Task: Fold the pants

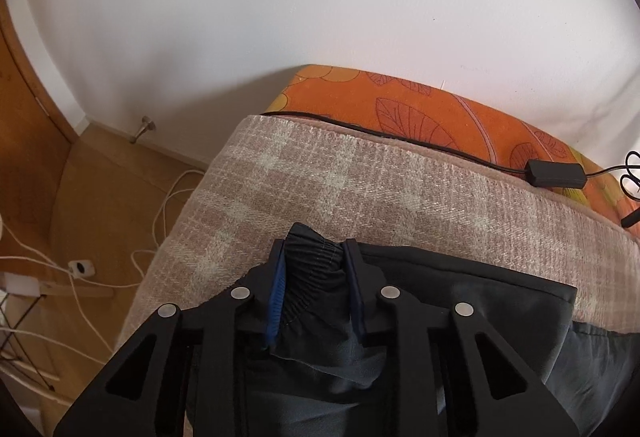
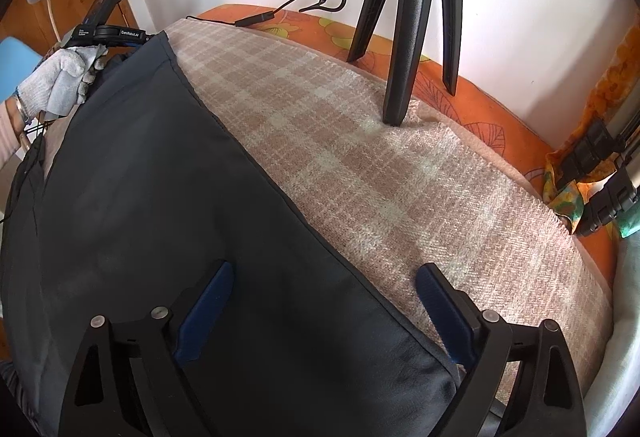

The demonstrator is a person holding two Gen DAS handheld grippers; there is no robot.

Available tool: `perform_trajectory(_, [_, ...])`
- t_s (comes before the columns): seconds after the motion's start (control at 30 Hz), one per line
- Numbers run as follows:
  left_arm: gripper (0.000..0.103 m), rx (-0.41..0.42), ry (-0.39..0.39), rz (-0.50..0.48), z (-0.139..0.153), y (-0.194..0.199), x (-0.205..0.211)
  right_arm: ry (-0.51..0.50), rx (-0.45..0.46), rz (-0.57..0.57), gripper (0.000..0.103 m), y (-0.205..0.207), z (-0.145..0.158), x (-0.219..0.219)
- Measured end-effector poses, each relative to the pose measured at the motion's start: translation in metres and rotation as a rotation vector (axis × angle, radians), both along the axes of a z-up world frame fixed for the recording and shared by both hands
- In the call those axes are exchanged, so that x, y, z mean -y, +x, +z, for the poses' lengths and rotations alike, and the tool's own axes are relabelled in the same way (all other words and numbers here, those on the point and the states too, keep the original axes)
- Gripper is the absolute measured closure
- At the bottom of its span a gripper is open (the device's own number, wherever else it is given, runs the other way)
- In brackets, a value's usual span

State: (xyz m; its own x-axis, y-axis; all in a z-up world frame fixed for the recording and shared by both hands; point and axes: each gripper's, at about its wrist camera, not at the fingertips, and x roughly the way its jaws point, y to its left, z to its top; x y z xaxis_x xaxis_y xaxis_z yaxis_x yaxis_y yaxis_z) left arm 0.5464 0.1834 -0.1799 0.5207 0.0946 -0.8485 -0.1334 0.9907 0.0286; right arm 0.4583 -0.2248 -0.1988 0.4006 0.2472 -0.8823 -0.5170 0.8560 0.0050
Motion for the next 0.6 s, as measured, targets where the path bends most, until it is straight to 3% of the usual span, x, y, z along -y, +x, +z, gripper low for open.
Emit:
perform_trajectory(0.07, [0.082, 0.009, -0.021, 0.007, 0.003, -0.002, -0.002, 0.01, 0.005, 0.017, 0.032, -0.004, 0.003, -0.001])
perform_trajectory(0.13, [0.084, 0.03, -0.046, 0.026, 0.007, -0.005, -0.007, 0.013, 0.014, 0.025, 0.064, -0.009, 0.006, -0.005])
perform_trajectory(0.23, [0.088, 0.073, -0.064, 0.042, 0.017, -0.012, -0.013, 0.033, 0.001, 0.033, 0.094, -0.012, 0.009, -0.007])
perform_trajectory(0.33, [0.09, 0.123, -0.088, 0.055, 0.034, -0.023, -0.022, 0.025, 0.024, 0.021, 0.102, -0.021, 0.015, -0.004])
perform_trajectory(0.6, [0.091, 0.225, -0.148, 0.069, 0.076, -0.065, -0.049, 0.109, 0.123, -0.025, 0.103, -0.057, 0.065, 0.009])
